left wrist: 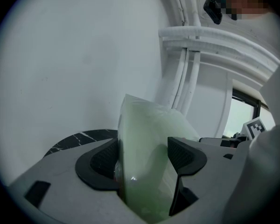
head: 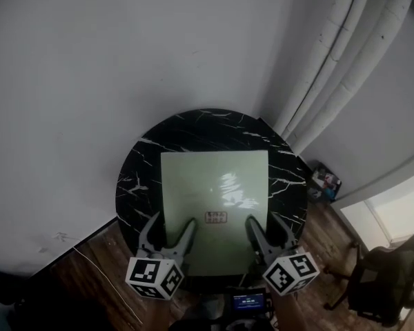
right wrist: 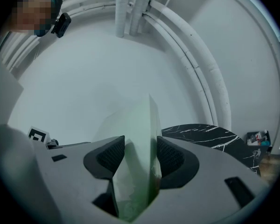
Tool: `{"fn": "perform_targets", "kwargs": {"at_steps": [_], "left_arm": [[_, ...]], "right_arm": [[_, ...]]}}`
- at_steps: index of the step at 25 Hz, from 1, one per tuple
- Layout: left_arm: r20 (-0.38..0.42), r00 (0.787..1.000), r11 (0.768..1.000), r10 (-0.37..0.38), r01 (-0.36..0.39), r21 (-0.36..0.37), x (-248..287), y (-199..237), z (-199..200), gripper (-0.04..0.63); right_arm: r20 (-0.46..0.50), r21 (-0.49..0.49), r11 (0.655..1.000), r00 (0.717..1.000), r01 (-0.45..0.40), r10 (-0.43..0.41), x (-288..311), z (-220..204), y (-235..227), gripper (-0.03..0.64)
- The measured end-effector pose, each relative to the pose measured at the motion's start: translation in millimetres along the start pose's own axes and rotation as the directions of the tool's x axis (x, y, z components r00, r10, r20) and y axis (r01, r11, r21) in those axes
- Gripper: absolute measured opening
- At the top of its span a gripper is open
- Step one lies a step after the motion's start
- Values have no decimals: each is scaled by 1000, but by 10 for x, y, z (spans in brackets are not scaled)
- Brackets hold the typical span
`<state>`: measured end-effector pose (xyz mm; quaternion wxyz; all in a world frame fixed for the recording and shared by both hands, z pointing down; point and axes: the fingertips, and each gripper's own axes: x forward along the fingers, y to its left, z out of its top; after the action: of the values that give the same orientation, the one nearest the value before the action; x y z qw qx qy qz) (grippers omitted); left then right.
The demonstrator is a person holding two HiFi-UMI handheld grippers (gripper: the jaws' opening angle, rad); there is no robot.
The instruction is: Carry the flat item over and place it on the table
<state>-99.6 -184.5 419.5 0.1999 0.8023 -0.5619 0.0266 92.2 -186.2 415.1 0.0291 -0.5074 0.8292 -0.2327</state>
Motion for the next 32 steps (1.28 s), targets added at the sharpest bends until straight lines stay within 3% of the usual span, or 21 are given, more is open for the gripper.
{"fn": "perform_targets", "kwargs": {"at_steps": [32], "left_arm": [[-192,976,991,105,-120,-67,552,387,-981,342]], "right_arm": [[-227,71,997,974,29,-12,555,-921,-661,190]]}}
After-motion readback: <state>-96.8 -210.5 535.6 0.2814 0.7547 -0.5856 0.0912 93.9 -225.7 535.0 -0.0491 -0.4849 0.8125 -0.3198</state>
